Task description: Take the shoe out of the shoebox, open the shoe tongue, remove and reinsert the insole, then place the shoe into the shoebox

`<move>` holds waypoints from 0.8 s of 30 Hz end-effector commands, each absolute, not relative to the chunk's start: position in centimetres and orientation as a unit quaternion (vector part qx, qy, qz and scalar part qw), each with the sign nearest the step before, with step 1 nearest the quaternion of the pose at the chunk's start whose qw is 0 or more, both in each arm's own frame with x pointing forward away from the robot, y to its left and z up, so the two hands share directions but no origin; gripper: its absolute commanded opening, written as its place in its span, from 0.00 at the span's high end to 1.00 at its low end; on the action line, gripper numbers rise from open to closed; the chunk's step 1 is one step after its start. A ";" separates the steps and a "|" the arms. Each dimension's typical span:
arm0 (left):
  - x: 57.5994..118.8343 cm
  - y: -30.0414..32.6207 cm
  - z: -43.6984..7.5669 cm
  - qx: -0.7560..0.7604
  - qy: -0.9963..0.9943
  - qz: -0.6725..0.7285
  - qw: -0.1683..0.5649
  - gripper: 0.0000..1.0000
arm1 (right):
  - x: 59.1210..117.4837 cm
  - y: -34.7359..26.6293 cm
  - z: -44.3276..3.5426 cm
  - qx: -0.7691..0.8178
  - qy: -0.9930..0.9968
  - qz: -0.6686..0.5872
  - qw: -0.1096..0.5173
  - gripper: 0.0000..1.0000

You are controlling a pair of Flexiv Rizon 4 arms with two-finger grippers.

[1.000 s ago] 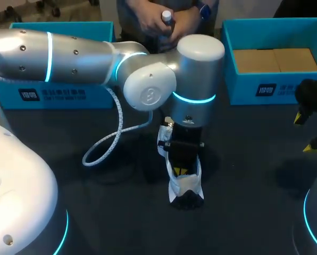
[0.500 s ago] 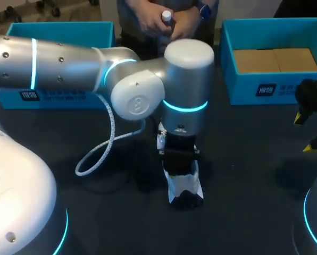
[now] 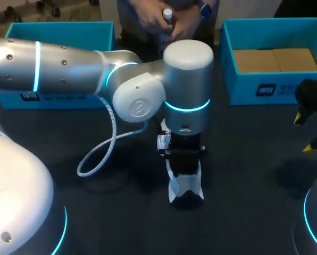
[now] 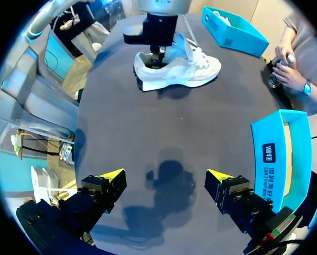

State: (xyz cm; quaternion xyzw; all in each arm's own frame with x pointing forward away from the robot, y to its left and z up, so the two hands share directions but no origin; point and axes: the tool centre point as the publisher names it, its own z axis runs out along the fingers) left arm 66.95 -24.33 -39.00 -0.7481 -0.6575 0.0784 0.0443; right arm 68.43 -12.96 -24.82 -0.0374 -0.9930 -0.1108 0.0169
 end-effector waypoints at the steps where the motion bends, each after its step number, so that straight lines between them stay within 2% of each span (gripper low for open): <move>1: 65.8 -23.2 -38.1 -0.749 -0.656 0.090 0.014 1.00 | 68.4 -12.9 -24.9 -0.038 -0.993 -0.109 0.016 0.00; 13: 66.7 -25.0 -41.2 -0.734 -0.677 0.059 0.002 1.00 | 68.4 -12.9 -24.9 -0.038 -0.993 -0.109 0.016 0.00; 24: 67.2 -23.3 -37.5 -0.723 -0.689 0.044 -0.030 1.00 | 68.4 -12.9 -24.9 -0.038 -0.993 -0.109 0.016 0.00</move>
